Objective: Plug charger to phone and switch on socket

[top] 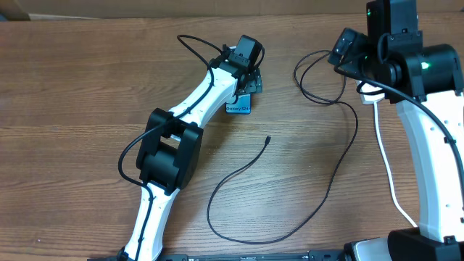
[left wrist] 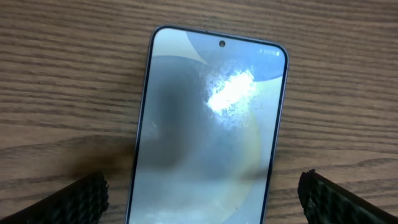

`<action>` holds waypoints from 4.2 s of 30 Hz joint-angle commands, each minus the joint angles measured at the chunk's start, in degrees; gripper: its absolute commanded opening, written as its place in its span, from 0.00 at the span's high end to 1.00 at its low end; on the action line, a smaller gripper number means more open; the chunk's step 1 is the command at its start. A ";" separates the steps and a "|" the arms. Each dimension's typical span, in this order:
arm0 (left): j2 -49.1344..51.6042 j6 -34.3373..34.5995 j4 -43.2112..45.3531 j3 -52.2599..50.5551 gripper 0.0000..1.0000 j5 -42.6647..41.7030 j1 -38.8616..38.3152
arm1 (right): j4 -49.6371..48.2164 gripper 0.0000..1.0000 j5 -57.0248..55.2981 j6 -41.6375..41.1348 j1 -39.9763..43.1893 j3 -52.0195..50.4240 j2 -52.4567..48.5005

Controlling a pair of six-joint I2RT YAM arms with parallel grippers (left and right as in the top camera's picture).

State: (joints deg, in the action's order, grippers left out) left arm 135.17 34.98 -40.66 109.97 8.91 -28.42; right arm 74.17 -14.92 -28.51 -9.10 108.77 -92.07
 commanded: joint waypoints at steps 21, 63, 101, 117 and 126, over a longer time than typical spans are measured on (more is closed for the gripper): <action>3.80 -2.89 -2.64 0.02 0.20 1.09 -0.44 | -0.26 0.00 1.07 -0.04 -0.15 1.44 -1.73; 3.78 -5.92 -31.04 4.87 0.25 -17.53 0.55 | -0.33 0.00 1.07 -0.04 -0.15 1.44 -1.92; 4.24 -7.80 -16.79 6.32 0.04 -7.41 -0.11 | 0.17 0.00 2.19 -0.04 -0.15 1.44 -1.92; 4.26 -7.72 -20.37 6.29 0.20 -6.27 -0.22 | 1.18 0.00 2.16 -0.02 -0.15 1.44 -1.92; 4.26 -7.74 -23.02 6.32 0.30 -10.51 -0.31 | 1.18 0.00 2.16 -0.02 -0.15 1.44 -1.92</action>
State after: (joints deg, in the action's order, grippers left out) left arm 138.91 27.03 -62.83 116.71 0.82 -28.51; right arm 75.59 -12.86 -28.49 -9.10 108.77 -93.82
